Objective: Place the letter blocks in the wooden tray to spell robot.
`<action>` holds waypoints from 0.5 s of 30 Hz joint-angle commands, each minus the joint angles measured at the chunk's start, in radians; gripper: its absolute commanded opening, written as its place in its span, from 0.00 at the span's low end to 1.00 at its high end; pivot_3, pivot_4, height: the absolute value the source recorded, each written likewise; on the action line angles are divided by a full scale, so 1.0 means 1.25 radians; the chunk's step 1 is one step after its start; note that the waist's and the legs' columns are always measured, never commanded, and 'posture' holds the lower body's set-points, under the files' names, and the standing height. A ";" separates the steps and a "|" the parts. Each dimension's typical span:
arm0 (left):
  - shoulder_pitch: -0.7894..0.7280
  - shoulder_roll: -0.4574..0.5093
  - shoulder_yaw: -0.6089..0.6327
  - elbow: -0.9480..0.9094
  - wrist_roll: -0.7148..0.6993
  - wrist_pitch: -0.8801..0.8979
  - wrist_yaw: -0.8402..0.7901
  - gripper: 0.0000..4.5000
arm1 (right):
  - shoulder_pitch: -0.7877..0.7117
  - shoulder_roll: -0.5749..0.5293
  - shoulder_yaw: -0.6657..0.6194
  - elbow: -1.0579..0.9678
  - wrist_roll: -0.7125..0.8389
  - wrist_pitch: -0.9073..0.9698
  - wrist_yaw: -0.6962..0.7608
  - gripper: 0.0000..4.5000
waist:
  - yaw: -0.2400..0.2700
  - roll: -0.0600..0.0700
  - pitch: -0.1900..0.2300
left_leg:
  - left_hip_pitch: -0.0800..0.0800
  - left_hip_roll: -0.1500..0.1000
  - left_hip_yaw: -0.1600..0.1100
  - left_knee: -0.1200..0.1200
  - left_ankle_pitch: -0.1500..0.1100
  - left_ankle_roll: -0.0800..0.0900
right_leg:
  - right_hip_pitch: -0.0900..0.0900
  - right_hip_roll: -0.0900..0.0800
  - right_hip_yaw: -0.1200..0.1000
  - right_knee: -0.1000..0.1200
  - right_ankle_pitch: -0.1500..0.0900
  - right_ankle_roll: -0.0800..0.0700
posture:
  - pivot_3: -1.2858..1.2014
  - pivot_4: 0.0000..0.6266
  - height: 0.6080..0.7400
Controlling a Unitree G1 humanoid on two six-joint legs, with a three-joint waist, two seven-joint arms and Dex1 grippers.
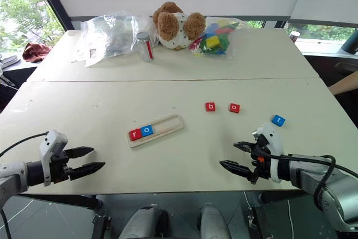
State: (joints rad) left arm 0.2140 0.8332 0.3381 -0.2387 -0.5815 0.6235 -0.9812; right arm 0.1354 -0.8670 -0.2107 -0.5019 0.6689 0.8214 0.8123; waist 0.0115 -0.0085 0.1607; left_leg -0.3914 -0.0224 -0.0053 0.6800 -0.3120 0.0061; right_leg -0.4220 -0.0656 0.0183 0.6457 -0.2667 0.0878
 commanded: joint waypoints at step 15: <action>-0.092 0.017 0.046 0.038 -0.010 -0.004 0.024 1.00 | -0.065 0.011 0.010 0.055 -0.055 -0.051 -0.007 0.99 | -0.001 0.000 0.000 | 0.000 0.000 0.000 0.000 0.000 0.000 | 0.000 0.000 0.000 0.000 0.001 0.002 | 0.52 0.24 1.00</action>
State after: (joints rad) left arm 0.1115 0.8313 0.3600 -0.1953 -0.5850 0.6317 -0.9405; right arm 0.0734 -0.8490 -0.1720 -0.4380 0.6077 0.7852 0.8001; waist 0.0100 -0.0085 0.1607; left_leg -0.3914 -0.0224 -0.0051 0.6802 -0.3119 0.0060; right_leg -0.4221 -0.0655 0.0183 0.6460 -0.2656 0.0897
